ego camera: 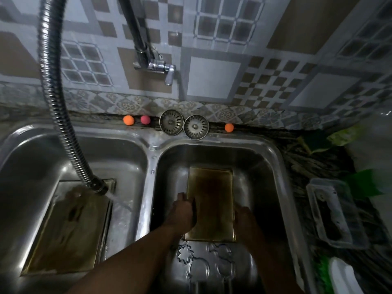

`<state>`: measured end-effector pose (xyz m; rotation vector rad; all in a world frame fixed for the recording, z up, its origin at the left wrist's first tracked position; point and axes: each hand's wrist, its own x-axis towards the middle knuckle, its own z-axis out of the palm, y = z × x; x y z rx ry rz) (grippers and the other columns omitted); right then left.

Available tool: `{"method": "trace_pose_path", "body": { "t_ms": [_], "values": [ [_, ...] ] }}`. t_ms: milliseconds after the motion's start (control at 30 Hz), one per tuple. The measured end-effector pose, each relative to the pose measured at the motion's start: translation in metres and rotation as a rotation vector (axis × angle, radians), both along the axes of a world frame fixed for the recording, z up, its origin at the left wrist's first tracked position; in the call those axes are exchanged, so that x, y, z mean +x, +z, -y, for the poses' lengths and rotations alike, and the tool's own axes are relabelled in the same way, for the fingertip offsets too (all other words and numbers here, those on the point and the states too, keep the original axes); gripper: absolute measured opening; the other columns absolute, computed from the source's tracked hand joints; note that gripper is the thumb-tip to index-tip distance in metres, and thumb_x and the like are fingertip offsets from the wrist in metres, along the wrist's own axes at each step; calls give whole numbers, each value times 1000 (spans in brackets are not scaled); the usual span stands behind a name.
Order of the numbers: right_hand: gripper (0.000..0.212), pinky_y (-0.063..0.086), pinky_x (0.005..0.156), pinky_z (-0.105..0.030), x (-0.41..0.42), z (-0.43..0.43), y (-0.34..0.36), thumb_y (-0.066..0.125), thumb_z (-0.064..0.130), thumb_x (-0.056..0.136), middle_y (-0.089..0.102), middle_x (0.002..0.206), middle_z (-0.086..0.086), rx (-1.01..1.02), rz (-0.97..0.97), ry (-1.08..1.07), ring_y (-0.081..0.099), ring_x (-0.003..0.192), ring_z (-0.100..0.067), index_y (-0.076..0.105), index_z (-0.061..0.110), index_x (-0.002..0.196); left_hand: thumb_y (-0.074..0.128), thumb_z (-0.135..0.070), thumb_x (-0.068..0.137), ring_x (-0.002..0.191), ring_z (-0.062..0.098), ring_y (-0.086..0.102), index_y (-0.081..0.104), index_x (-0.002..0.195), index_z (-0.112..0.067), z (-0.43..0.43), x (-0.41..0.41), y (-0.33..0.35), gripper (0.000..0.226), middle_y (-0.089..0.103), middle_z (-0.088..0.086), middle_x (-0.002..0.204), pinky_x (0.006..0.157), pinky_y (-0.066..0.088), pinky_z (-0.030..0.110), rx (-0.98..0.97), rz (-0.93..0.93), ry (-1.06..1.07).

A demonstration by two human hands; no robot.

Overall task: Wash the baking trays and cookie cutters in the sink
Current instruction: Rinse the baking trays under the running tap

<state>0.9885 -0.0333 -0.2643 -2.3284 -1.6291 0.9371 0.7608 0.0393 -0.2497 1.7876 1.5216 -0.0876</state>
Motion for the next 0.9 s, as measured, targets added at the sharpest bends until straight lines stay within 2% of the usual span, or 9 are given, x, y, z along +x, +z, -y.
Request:
{"method": "trace_pose_path", "body": {
  "t_ms": [167, 233, 367, 467, 567, 667, 767, 833, 900],
  "values": [
    [22, 56, 84, -34, -22, -9, 55, 53, 39, 91, 57, 114, 11, 70, -92, -24, 60, 101, -9, 52, 40, 113, 67, -39, 80, 124, 32, 44, 48, 138, -19, -2, -7, 27, 64, 49, 12, 132, 99, 44, 29, 24, 113, 46],
    [35, 53, 92, -34, -37, -12, 72, 51, 49, 87, 55, 124, 13, 137, -92, -17, 57, 111, -7, 51, 41, 122, 64, -41, 84, 120, 27, 45, 50, 136, -18, 1, -16, 52, 59, 48, 14, 133, 100, 39, 26, 59, 204, 56],
    [49, 46, 102, -36, -85, -24, 116, 56, 39, 88, 57, 131, 3, 304, -97, -30, 55, 118, -13, 52, 23, 134, 69, -22, 85, 115, 24, 53, 53, 132, -14, 12, -42, 104, 50, 48, 9, 129, 100, 39, 24, 261, 365, 101],
    [40, 47, 92, -26, -137, -32, 150, 62, 22, 89, 68, 112, -6, 416, -176, -55, 63, 96, -15, 59, 14, 128, 72, -13, 81, 102, 17, 56, 65, 120, -8, 17, -77, 132, 40, 59, 2, 111, 93, 41, 23, 389, 466, 167],
    [25, 44, 82, -20, -195, -45, 164, 56, 14, 93, 71, 100, -7, 470, -303, -64, 64, 89, -15, 67, 9, 114, 71, -22, 81, 95, 21, 63, 66, 119, -13, 21, -123, 148, 39, 63, 4, 107, 86, 47, 25, 375, 493, 296],
    [20, 48, 50, -24, -255, -63, 165, 46, 4, 98, 63, 75, -13, 275, -729, -178, 57, 53, -12, 66, 1, 101, 71, -20, 80, 86, 23, 64, 71, 105, -8, 23, -174, 154, 28, 67, 6, 95, 69, 39, 20, 377, 452, 420],
    [19, 39, 38, -17, -305, -74, 164, 46, -2, 96, 55, 63, -7, 76, -1044, -314, 49, 44, -9, 62, 3, 85, 74, -22, 81, 89, 21, 67, 70, 108, -16, 26, -232, 135, 28, 71, 0, 96, 76, 48, 23, 304, 378, 498],
    [24, 38, 38, -17, -332, -79, 156, 48, -1, 95, 53, 58, -4, 48, -1063, -262, 48, 45, -9, 58, 8, 75, 71, -31, 84, 83, 14, 66, 70, 98, -22, 29, -271, 113, 17, 71, -6, 90, 77, 54, 30, 265, 298, 538],
    [33, 42, 43, -20, -353, -80, 135, 45, -7, 95, 56, 54, -2, 47, -890, -127, 51, 44, -9, 55, 7, 66, 65, -37, 89, 86, 10, 64, 69, 100, -23, 32, -308, 90, 19, 69, -8, 96, 82, 54, 31, 232, 187, 556]
  ]
}}
